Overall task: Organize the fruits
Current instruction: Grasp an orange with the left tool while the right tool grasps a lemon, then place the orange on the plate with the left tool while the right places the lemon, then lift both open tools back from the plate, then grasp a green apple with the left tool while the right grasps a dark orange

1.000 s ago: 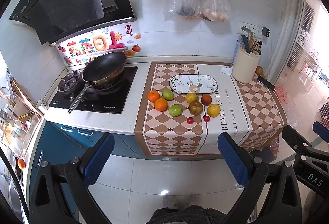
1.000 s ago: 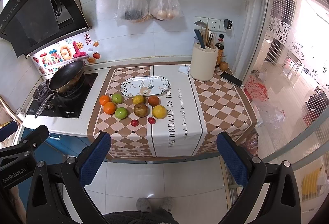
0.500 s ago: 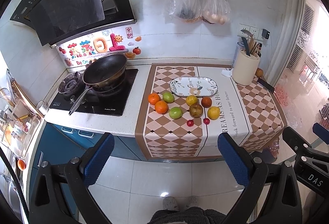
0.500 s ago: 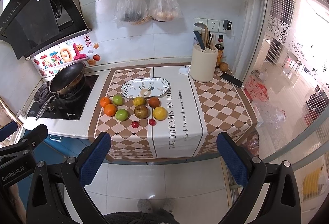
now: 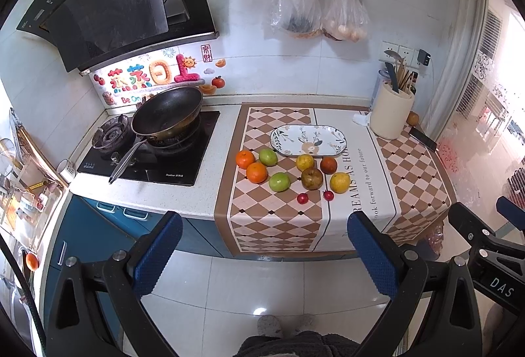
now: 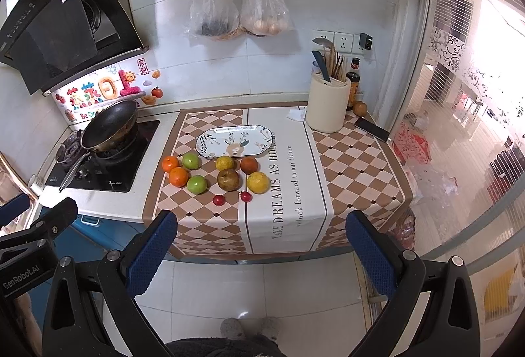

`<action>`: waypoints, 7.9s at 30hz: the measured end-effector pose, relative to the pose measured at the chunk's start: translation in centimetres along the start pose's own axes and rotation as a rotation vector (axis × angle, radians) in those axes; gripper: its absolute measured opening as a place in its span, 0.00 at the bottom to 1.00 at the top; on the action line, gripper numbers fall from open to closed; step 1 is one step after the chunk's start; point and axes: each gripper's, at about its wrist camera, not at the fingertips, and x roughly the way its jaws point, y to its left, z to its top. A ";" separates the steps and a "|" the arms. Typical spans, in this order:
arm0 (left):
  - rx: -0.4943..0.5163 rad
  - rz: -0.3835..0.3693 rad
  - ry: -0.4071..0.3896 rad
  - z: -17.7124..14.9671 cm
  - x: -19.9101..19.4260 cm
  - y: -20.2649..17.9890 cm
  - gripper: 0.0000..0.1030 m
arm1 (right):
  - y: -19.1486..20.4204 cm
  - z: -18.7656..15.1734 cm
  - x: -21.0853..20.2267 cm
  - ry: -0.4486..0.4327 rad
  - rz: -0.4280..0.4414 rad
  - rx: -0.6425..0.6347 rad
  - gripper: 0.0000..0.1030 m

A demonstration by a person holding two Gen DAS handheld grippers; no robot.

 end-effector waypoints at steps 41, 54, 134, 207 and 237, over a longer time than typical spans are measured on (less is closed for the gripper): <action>-0.158 0.028 0.521 5.3 42.3 8.3 0.97 | -3.8 2.1 42.3 0.423 0.079 0.274 0.84; -0.074 -0.112 0.752 5.9 54.0 5.3 0.75 | -2.8 1.4 53.8 0.631 0.017 0.394 0.84; -0.176 -0.175 0.876 15.9 63.8 -5.9 0.81 | 0.5 19.0 72.1 0.778 0.339 -0.115 0.89; -0.039 -0.035 0.497 11.9 41.3 0.2 0.98 | -2.3 12.3 49.7 0.502 0.219 0.166 0.90; -0.123 -0.096 0.856 0.0 51.1 -2.9 0.59 | -2.5 3.5 60.8 0.759 0.253 0.115 0.57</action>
